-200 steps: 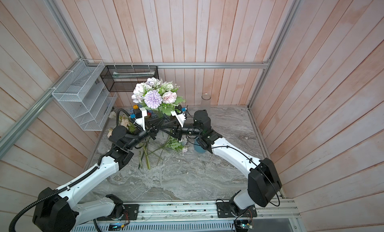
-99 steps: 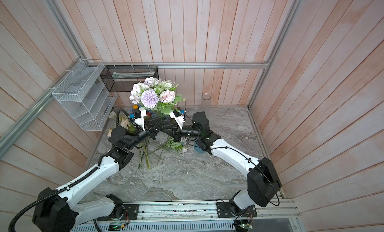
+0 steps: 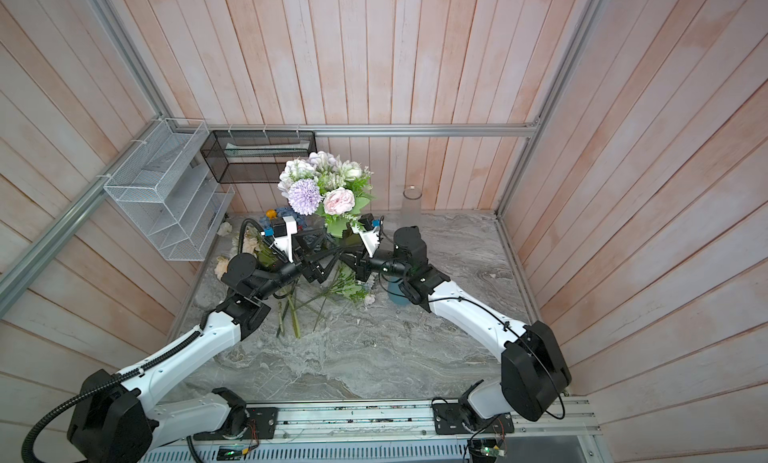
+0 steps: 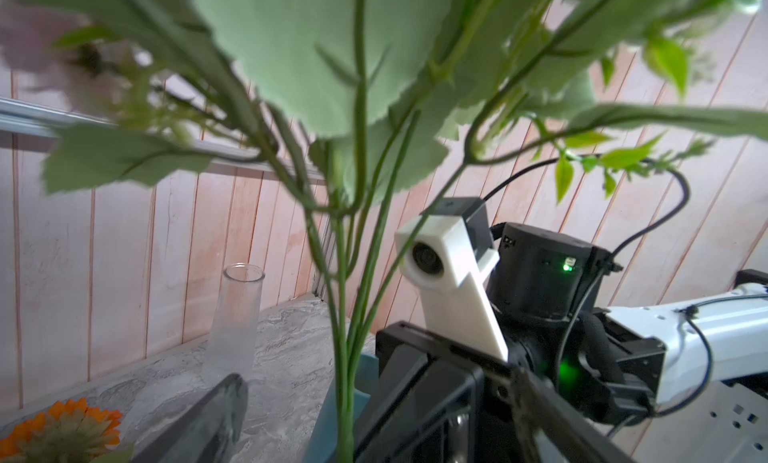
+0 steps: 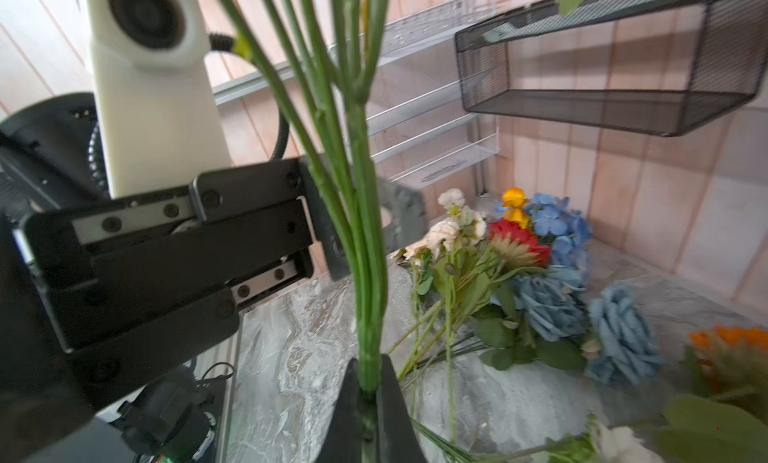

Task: Arrange the flowers into the vase
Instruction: 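Carry the flowers with the right gripper over the teal vase while the left gripper withdraws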

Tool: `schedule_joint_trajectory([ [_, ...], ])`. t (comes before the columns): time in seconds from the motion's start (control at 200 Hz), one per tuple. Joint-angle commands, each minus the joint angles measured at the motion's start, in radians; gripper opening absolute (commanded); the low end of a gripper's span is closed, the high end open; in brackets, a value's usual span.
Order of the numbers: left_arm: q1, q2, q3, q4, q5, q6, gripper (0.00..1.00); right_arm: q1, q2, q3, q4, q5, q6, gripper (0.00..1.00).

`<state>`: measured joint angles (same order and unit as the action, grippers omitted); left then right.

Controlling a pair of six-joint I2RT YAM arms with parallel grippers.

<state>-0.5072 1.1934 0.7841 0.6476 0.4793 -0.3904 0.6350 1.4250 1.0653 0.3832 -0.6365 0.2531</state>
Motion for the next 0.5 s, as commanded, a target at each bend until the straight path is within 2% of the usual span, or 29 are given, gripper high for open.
schedule_joint_trajectory([
  [0.0,-0.004,-0.026,-0.056,-0.038,-0.046,-0.028,1.0,-0.055,-0.07,-0.01,-0.038,0.09,-0.049,0.0],
  [0.225,-0.003,-0.014,-0.135,-0.054,-0.13,-0.076,1.0,-0.191,-0.193,-0.068,-0.145,0.243,-0.116,0.0],
  [0.375,-0.003,0.031,-0.137,-0.046,-0.127,-0.086,1.0,-0.273,-0.252,-0.118,-0.191,0.319,-0.118,0.0],
  [0.495,-0.005,0.073,-0.128,-0.027,-0.112,-0.097,1.0,-0.311,-0.284,-0.168,-0.176,0.332,-0.118,0.0],
])
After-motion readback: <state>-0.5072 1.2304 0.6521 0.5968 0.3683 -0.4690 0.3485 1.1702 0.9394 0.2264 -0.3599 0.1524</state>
